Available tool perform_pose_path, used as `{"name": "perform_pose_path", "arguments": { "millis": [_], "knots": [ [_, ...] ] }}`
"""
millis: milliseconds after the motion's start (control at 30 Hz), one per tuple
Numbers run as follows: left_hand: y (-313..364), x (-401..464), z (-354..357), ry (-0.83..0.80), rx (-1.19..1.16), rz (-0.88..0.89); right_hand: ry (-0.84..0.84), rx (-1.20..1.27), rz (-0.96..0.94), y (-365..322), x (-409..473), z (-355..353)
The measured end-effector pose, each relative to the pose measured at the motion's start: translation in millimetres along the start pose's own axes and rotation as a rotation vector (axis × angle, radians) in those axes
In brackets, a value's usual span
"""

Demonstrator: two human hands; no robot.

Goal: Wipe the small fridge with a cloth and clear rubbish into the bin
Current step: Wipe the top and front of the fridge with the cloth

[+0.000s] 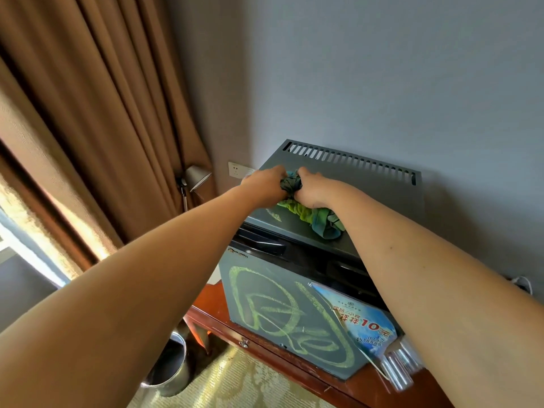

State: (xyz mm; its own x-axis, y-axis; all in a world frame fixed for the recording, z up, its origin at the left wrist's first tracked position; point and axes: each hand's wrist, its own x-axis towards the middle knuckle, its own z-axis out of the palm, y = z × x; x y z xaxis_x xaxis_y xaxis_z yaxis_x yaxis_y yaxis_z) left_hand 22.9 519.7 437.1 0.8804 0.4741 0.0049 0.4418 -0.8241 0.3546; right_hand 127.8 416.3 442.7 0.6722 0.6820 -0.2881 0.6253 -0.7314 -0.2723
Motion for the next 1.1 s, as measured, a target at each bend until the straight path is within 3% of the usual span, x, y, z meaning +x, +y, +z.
{"name": "perform_pose_path", "arguments": {
  "millis": [333, 1100],
  "knots": [
    [-1.8, 24.3, -4.6, 0.049, 0.079, -0.054, 0.014, 0.024, -0.02, -4.5, 19.6, -8.7],
    [-14.4, -77.6, -1.9, 0.067, 0.071, 0.009, 0.037, 0.008, 0.002, -30.3, -82.7, 32.3]
  ]
}}
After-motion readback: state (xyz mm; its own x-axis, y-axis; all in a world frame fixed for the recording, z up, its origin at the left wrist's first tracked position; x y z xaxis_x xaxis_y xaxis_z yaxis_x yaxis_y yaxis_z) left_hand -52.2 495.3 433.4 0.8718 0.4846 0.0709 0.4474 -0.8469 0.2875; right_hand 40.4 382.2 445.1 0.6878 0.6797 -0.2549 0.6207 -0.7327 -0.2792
